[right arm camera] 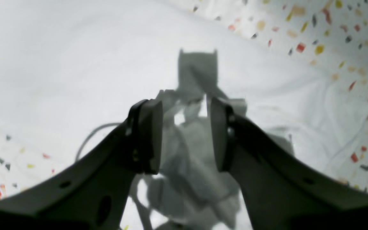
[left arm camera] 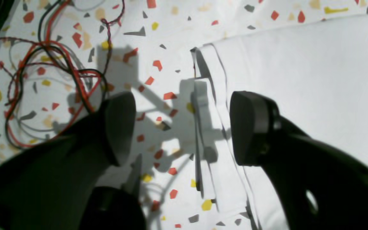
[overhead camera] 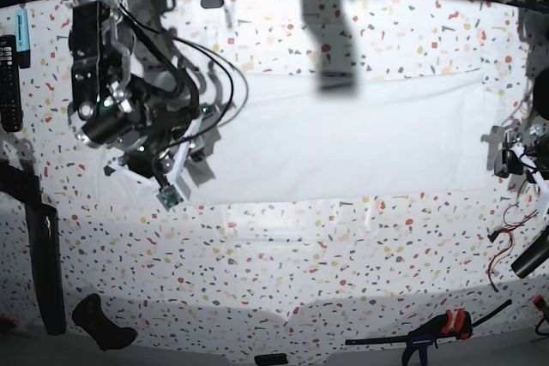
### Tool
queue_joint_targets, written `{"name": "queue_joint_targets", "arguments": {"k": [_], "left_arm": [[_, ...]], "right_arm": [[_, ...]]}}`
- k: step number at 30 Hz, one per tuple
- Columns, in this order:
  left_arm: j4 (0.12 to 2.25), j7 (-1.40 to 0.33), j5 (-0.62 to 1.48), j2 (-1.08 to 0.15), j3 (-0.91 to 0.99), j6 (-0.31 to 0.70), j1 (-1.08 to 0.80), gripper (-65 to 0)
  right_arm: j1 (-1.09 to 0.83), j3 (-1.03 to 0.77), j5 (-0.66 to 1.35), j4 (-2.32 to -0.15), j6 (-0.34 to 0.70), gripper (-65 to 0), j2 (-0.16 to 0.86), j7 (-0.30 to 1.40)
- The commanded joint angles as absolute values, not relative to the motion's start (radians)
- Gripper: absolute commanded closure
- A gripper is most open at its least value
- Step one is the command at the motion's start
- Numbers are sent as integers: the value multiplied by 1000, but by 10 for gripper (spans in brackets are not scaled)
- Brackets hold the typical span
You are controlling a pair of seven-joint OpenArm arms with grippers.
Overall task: Fold the T-shirt properly
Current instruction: 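Move the right gripper onto the shirt band's end and grasp it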
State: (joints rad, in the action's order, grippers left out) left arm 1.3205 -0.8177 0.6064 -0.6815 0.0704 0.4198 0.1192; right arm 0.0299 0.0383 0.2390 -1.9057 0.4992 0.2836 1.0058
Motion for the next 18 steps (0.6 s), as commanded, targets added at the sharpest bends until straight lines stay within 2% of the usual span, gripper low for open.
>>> {"name": "queue_joint_targets", "arguments": {"k": [1,6,10,18], "left_arm": [[1300,-807,632,-706,78,429,135,-445],[1108,-807,780,-701,78,529,145,-445],[986,-812,841,-693,78,585,173,-445],[942,-928,1040,-668,78,663,168,-445]], "right_arm": [[27,33,251,-1951,502,-251,291,988],[-86,32,244,-2096,502,-251,291,989],[-179,30,236,-2127,502,-251,294,988],[-355,8,236,-2128,502,-251,294,959]]}}
